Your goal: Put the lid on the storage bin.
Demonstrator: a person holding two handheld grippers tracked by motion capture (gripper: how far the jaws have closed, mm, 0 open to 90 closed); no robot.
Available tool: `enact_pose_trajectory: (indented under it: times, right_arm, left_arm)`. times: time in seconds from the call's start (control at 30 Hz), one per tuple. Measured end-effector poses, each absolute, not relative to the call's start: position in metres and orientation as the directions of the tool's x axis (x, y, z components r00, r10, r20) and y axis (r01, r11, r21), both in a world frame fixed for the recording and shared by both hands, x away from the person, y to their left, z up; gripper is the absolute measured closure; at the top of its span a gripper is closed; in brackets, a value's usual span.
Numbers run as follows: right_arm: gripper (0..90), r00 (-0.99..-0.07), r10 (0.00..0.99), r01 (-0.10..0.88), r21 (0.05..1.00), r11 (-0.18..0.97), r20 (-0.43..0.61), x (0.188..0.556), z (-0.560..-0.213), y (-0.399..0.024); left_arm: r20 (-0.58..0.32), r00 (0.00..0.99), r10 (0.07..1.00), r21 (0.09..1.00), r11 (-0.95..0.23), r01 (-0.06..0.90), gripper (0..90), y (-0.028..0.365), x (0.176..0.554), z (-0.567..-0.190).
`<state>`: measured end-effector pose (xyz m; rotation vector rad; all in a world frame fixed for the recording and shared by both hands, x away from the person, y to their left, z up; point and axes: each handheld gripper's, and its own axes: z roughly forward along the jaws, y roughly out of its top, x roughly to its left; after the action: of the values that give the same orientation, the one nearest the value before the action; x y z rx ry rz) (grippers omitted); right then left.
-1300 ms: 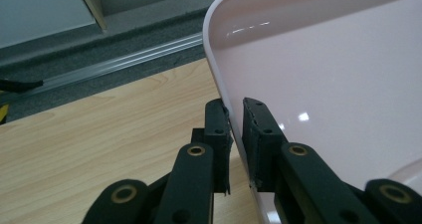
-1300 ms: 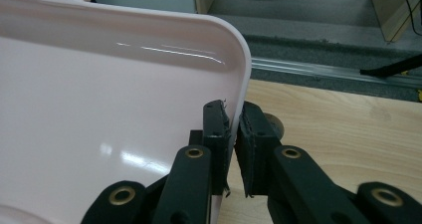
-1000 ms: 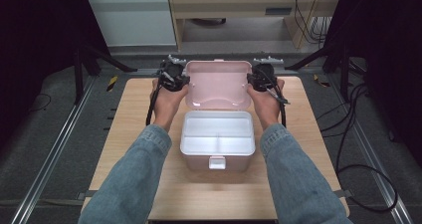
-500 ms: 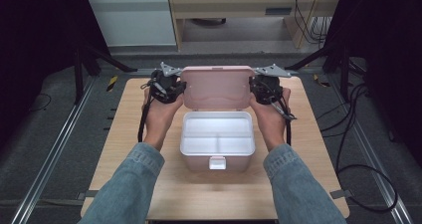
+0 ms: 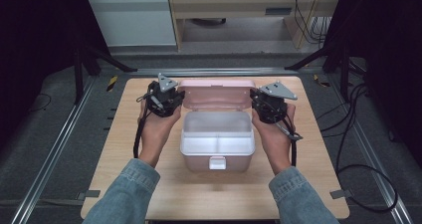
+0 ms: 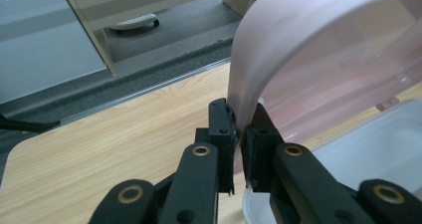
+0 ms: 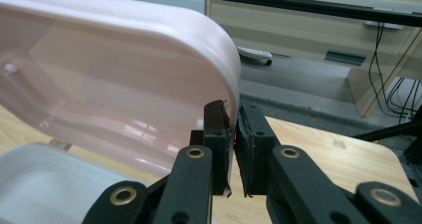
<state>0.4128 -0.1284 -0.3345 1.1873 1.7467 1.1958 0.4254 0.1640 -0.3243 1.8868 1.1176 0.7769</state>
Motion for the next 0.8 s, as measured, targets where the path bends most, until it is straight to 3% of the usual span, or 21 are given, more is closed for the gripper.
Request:
enact_pose_trajectory:
  times: [0.2,0.33,0.5,0.8]
  right_arm:
    - [83.6,-0.344,0.938,0.289,0.947,0.142,-0.036,0.405,-0.339,-0.13]
    - [83.2,-0.351,0.936,0.292,0.946,0.143,-0.034,0.402,-0.341,-0.132]
    - [81.8,-0.361,0.932,0.293,0.946,0.141,-0.027,0.396,-0.346,-0.133]
    - [76.4,-0.402,0.915,0.313,0.943,0.113,0.024,0.384,-0.357,-0.139]
  left_arm:
    - [0.107,0.433,0.895,0.862,-0.3,0.408,82.9,0.166,0.417,-0.327]
    - [0.054,0.444,0.894,0.87,-0.26,0.418,80.6,0.17,0.413,-0.33]
    - [0.027,0.442,0.896,0.876,-0.234,0.422,60.7,0.177,0.405,-0.34]
    - [-0.003,0.457,0.89,0.876,-0.218,0.431,45.2,0.194,0.391,-0.349]
